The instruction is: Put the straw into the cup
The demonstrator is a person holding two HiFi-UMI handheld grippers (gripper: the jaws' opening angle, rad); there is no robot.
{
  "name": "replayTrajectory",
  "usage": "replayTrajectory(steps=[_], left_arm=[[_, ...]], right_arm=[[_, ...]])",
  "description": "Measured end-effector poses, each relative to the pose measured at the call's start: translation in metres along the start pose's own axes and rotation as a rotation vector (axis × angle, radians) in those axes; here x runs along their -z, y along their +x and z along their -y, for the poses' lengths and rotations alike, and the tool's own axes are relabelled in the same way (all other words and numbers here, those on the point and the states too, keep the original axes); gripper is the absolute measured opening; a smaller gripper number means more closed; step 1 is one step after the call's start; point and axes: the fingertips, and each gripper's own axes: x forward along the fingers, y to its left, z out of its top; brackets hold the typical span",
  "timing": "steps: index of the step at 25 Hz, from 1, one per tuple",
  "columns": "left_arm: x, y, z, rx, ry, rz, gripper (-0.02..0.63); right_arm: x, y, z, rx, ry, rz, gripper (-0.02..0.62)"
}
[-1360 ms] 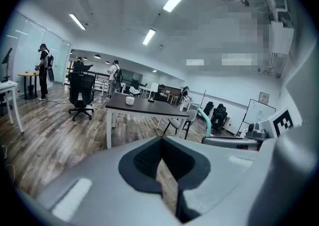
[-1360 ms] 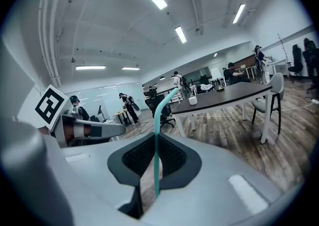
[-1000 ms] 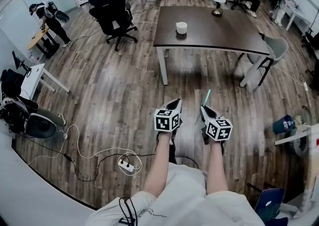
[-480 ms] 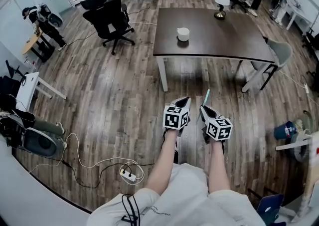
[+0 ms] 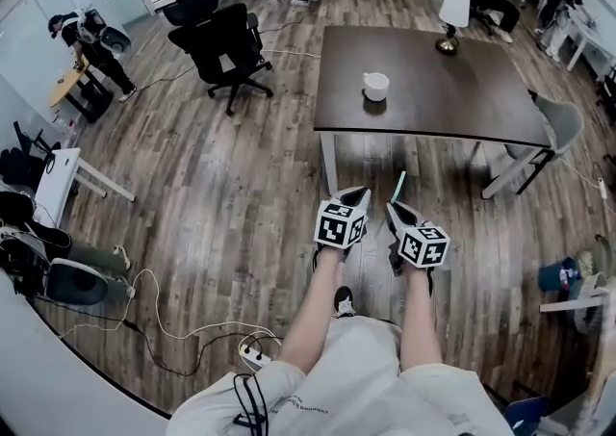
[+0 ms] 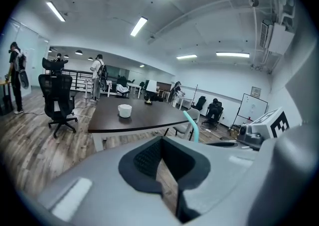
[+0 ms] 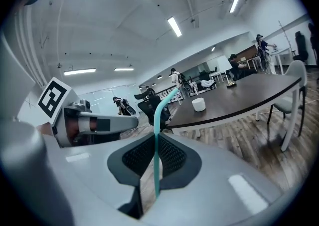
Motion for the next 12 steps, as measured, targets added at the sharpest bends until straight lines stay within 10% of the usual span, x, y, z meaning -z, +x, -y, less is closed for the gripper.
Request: replayTrajectory(steps=[7, 12], left_arm=[[-0.004, 0.004, -0.033, 0.025, -0.054, -0.020, 0.001], [0.002, 0.016, -0.030, 0.029, 0.071, -0.091, 0.001]], right_arm=[[0.003, 0.029, -0.012, -0.024, -0.037, -0.053, 0.048], [-0.009, 0.032, 0.013, 0.018, 0.072, -0.011, 0.048]])
